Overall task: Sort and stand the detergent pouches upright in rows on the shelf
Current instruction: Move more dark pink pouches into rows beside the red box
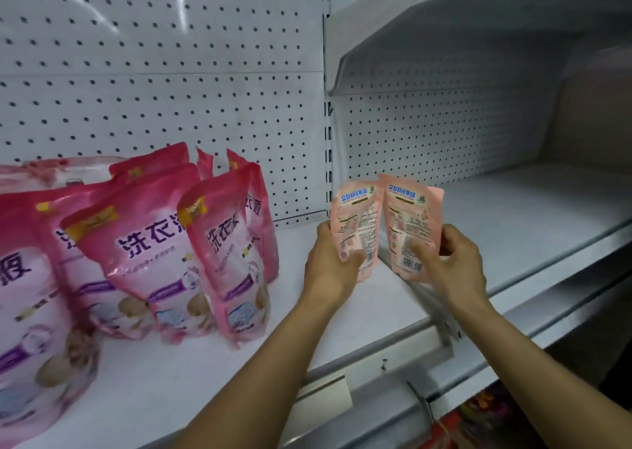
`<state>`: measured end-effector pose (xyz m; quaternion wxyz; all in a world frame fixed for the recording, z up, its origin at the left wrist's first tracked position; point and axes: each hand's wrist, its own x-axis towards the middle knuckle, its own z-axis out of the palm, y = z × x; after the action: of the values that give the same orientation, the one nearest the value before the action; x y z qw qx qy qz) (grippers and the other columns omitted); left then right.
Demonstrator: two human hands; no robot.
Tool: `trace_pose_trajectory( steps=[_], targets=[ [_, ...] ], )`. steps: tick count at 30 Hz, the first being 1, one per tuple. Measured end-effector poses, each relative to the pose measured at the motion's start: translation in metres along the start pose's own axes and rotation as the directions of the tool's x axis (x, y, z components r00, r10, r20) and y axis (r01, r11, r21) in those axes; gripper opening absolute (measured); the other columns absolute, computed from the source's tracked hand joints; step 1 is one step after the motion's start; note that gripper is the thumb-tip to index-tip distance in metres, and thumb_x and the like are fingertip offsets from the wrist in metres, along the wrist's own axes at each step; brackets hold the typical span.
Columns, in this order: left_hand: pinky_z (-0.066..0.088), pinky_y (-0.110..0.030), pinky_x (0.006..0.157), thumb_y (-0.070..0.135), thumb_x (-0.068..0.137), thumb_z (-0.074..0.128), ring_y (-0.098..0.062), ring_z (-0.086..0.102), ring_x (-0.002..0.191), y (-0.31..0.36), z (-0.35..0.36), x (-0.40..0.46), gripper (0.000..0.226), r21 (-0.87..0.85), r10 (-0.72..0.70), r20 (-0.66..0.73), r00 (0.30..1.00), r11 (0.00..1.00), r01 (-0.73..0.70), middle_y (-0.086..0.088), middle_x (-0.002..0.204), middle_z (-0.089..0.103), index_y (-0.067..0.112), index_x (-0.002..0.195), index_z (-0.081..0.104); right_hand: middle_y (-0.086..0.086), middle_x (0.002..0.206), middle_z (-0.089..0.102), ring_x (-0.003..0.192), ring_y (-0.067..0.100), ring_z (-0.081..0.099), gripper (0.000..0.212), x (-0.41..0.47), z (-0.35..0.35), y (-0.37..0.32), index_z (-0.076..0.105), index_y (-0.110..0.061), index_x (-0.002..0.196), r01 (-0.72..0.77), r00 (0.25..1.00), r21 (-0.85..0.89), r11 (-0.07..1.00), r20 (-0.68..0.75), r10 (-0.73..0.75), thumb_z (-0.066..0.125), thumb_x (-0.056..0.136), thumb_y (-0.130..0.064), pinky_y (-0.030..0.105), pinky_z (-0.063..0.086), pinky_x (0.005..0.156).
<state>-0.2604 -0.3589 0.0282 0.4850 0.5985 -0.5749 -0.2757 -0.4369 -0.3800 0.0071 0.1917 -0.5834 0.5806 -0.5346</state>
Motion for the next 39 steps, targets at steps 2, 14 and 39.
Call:
trace_pose_trajectory(
  steps=[2, 14, 39],
  targets=[
    [0.041, -0.027, 0.098, 0.016, 0.087, 0.069, -0.015, 0.049, 0.129, 0.002, -0.009, -0.021, 0.066, 0.061, 0.045, 0.011, 0.999, 0.997, -0.046, 0.007, 0.141, 0.05, 0.026, 0.142, 0.034, -0.014, 0.099, 0.066, 0.093, 0.01, 0.065, 0.024, -0.004, -0.001, 0.002, 0.056, -0.031, 0.104, 0.0, 1.0, 0.041, 0.999, 0.005, -0.001, 0.069, 0.084, -0.035, 0.05, 0.056, 0.083],
    [0.043, -0.022, 0.088, 0.015, 0.08, 0.078, -0.011, 0.048, 0.1, -0.023, -0.072, -0.117, 0.047, 0.207, 0.322, -0.618, 0.717, 0.947, -0.246, 0.01, 0.107, 0.045, 0.025, 0.112, 0.045, 0.004, 0.128, 0.048, 0.117, 0.02, 0.048, 0.052, -0.047, 0.0, -0.038, 0.043, -0.016, 0.13, 0.426, 0.891, 0.144, 0.893, -0.235, -0.388, 0.069, 0.086, -0.01, 0.028, 0.042, 0.096],
    [0.057, -0.05, 0.088, 0.038, 0.088, 0.071, -0.028, 0.069, 0.108, -0.053, -0.14, -0.113, 0.047, -0.421, -0.047, -0.407, 0.912, 0.896, -0.142, -0.005, 0.118, 0.071, 0.027, 0.131, 0.055, -0.005, 0.065, 0.053, 0.056, 0.007, 0.052, 0.022, -0.082, 0.073, -0.108, 0.052, -0.018, 0.075, 0.161, 0.955, 0.565, 0.809, 0.119, -0.273, 0.057, 0.096, -0.022, 0.025, 0.043, 0.054]
  ],
)
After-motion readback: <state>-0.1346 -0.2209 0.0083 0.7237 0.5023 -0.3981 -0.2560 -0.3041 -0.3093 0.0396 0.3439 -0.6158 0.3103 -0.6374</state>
